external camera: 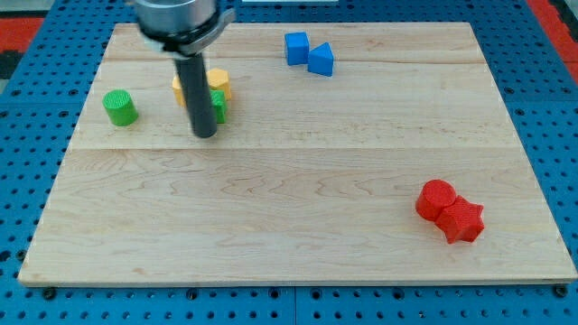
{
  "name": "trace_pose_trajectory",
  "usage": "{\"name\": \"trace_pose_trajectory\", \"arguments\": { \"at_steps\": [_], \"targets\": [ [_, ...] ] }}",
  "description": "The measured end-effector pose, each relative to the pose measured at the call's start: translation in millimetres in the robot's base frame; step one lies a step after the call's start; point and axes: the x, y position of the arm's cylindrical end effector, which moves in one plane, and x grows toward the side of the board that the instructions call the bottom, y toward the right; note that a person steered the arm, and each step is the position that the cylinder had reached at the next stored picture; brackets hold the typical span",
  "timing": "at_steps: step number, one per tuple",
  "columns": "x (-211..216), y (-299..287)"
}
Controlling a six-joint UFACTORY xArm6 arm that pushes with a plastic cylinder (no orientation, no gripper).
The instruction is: Push the green star into the green circle
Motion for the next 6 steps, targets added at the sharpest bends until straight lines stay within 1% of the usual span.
{"name": "trace_pose_trajectory", "arguments": {
  "at_steps": [1,2,3,4,5,6],
  "targets": [
    [3,59],
    [-15,103],
    [-56,95],
    [-61,50],
    [-38,-17],
    [-35,-64]
  ]
}}
